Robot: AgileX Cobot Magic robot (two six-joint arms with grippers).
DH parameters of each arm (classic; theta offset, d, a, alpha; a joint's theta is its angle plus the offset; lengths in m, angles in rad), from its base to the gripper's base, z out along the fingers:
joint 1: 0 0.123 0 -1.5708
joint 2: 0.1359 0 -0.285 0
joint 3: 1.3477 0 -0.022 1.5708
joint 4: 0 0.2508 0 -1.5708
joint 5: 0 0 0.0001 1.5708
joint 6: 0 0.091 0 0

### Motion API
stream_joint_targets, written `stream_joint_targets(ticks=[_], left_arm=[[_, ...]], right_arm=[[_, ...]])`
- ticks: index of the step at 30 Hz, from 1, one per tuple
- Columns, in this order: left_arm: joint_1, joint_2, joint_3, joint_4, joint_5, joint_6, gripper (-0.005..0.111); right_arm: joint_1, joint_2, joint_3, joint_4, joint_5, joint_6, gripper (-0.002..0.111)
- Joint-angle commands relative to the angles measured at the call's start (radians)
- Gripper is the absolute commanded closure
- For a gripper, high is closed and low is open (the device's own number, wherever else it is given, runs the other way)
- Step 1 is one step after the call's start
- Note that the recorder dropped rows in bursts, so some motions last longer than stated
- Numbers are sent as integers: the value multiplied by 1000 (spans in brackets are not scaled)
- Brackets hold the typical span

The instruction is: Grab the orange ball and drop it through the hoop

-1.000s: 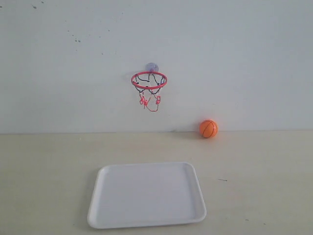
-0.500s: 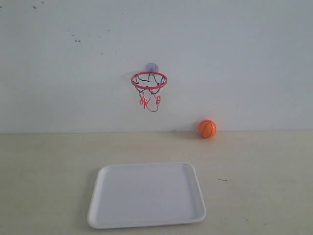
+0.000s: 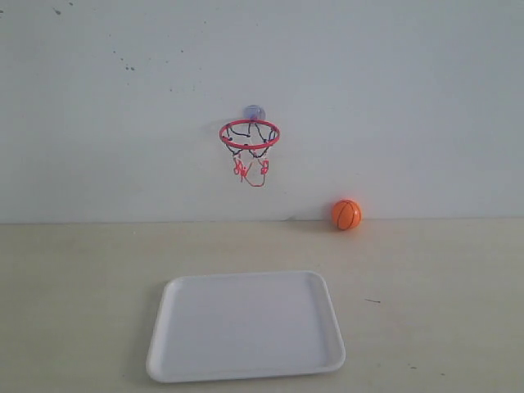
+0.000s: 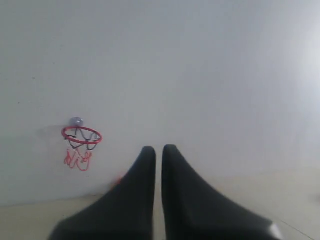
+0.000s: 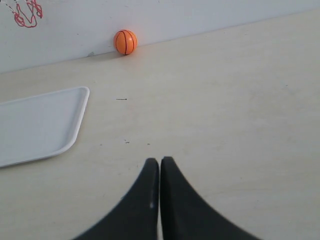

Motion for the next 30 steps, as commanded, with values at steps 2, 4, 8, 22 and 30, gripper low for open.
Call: stream_joint_targets(ticks=[2, 4, 8, 22, 30], left_arm=[[-47, -69, 86, -63, -137, 11, 103], [-47, -69, 103, -58, -137, 14, 103], [-45, -69, 114, -33, -137, 72, 103], [-45, -69, 249, 1356, -288, -1309, 103], [-45, -69, 345, 1385, -281, -1150, 103]], right_arm=[[1, -5, 0, -10, -5, -5, 108], [1, -5, 0, -10, -5, -5, 108], [1, -5, 0, -10, -5, -5, 108], [1, -5, 0, -10, -5, -5, 108], [1, -5, 0, -10, -5, -5, 108]])
